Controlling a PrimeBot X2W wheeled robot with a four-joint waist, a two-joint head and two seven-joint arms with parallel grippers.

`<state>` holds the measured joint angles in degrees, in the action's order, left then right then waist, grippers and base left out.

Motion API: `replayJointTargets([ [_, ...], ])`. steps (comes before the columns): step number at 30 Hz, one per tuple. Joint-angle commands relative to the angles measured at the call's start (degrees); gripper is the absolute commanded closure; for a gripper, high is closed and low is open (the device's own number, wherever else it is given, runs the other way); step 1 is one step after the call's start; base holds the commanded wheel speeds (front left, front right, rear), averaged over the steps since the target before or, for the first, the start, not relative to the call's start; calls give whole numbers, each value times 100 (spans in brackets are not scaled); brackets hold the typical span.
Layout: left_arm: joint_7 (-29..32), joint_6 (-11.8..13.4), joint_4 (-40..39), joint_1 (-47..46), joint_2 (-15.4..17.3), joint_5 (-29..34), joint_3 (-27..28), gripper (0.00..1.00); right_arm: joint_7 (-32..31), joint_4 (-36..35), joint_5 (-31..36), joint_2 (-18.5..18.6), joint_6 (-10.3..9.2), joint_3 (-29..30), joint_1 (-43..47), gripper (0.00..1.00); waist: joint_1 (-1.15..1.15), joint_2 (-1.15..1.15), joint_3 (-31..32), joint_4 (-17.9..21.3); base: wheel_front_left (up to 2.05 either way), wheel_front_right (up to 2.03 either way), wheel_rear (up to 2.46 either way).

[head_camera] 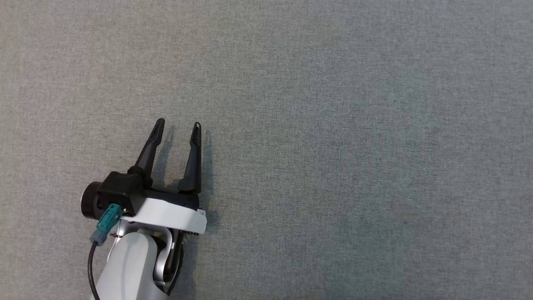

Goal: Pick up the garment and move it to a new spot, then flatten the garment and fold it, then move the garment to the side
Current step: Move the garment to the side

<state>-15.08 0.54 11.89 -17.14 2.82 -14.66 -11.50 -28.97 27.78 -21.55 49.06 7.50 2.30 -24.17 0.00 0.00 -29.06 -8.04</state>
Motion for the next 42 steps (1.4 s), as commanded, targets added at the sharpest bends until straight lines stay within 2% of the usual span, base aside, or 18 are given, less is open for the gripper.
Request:
replayJointTargets([
  [1, -6, -18, 19, -36, 21, 17, 24, 0, -39, 22, 63, -79, 0, 37, 53, 0, 0, 0, 12, 9, 0, 0, 0],
  [8, -6, -15, 56, 5, 22, 44, -1, 0, -212, -53, 369, -262, -1, 251, -50, 0, 0, 0, 160, 56, 0, 0, 0],
  [15, -6, 38, 72, 170, 22, 47, -37, 0, -491, -123, 677, -280, -1, 397, -113, 0, 0, 0, 533, 147, 0, 0, 0],
  [22, -6, 99, 44, 275, 22, -9, -23, 0, -674, -250, 840, -182, -1, 400, -53, 0, 0, 0, 850, 215, 0, 0, 0],
  [27, -6, 147, 56, 454, 23, -18, 15, 0, -576, -614, 833, -153, -1, 154, -162, 0, 0, 0, 1208, 272, 0, 0, 0],
  [30, -6, 146, 63, 604, 22, 54, 58, 0, -334, -861, 750, -344, -1, -87, -334, 0, 0, 0, 1448, 338, 0, 0, 0],
  [34, -6, 135, 20, 747, 23, 169, 154, 0, 82, -1216, 505, -842, -1, -453, -646, 0, 0, 0, 1740, 454, 0, 0, 0],
  [42, -6, 99, -71, 983, 23, 395, 335, 0, 1490, -1513, 279, -1880, -1, -1007, -656, 0, 0, 0, 2187, 553, 0, 0, 0],
])
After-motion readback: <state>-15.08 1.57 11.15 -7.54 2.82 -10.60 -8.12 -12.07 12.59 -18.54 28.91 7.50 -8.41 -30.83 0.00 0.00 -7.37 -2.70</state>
